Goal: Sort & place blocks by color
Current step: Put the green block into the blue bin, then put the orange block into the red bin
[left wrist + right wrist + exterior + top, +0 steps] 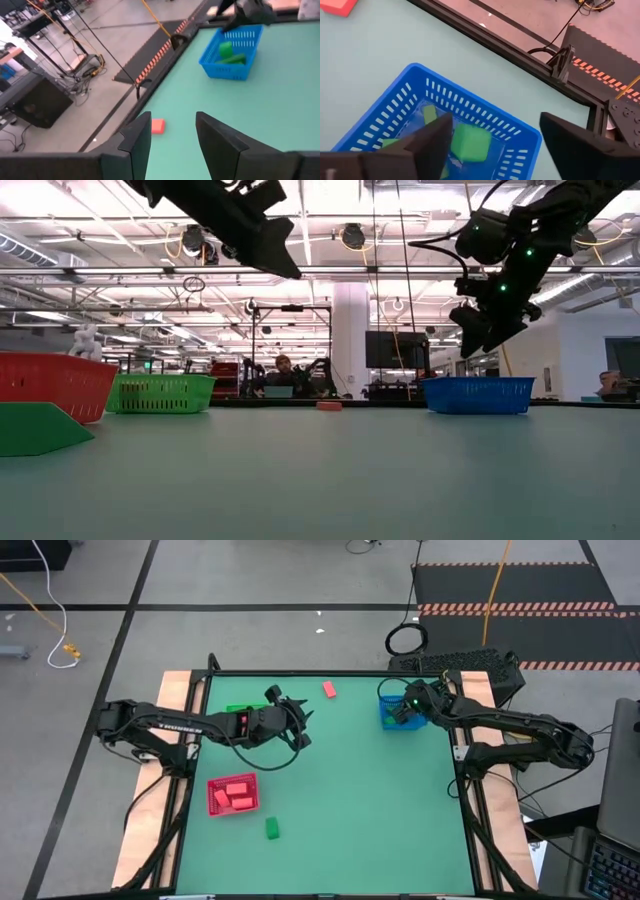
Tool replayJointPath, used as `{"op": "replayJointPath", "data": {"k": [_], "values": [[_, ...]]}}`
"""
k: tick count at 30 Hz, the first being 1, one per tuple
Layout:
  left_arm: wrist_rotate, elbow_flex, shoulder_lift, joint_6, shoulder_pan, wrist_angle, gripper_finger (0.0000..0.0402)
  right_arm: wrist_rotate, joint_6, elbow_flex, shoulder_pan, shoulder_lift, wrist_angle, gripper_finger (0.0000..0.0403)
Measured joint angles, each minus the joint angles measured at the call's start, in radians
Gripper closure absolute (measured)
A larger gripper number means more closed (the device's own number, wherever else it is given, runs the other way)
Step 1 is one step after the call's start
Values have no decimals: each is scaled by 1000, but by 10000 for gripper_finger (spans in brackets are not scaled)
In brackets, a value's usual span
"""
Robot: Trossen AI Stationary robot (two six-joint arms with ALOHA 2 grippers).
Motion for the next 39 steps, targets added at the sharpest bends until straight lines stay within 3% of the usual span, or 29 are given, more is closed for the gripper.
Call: {"op": "replayJointPath", "data": {"k": [5,7,13,16,27,33,39], "values": [[-1,-1,-20,-6,1,-30,243,-3,0,0,2,0,16,77],[-1,2,-25,-14,1,-13,243,-55,0,0,7,0,65,77],[-2,1,-42,-34,1,-21,243,-255,-15,0,43,35,458,85],[-2,0,-54,-35,0,-40,243,-266,-33,1,71,105,629,89],[-4,2,-116,-44,-11,-80,243,-291,8,26,95,467,963,90],[-4,0,-123,-45,-13,-116,243,-337,-30,183,95,598,948,90],[-24,0,-122,-52,-12,-162,243,-310,-80,449,76,718,604,90]]}}
